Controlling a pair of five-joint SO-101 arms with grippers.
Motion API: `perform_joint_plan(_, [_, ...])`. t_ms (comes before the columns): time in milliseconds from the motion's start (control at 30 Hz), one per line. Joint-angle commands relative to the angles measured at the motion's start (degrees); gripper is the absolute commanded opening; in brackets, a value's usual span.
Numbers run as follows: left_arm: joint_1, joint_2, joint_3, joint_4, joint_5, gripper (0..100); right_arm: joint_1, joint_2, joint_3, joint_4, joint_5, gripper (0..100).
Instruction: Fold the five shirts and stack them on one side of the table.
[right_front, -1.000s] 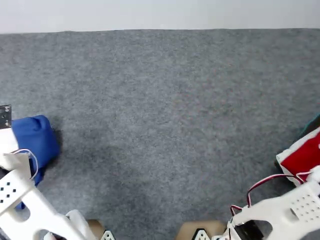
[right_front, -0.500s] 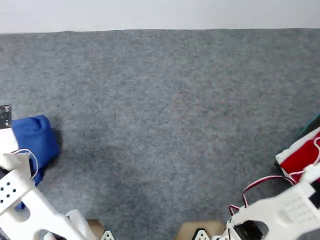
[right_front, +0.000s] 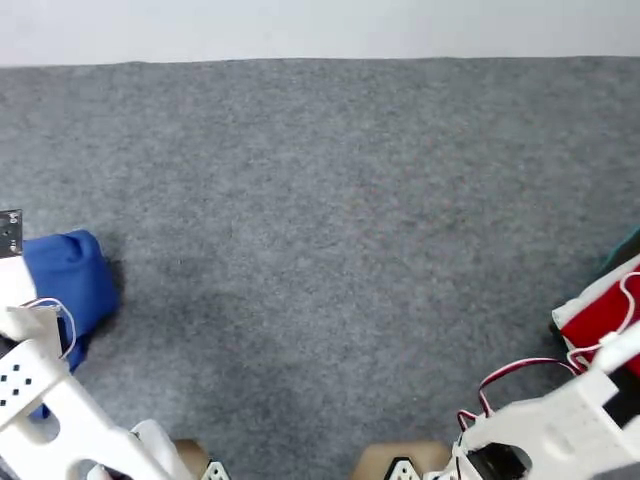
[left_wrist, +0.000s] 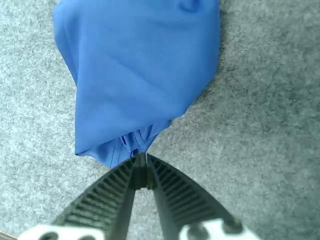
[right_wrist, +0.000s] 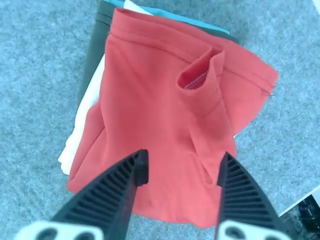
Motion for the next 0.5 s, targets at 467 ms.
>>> perform_joint_plan(467, [0.5, -1.1, -0.7, -0.9, -0.3, 1, -3.6, -3.1, 5.0, 0.6, -0.6, 22.5])
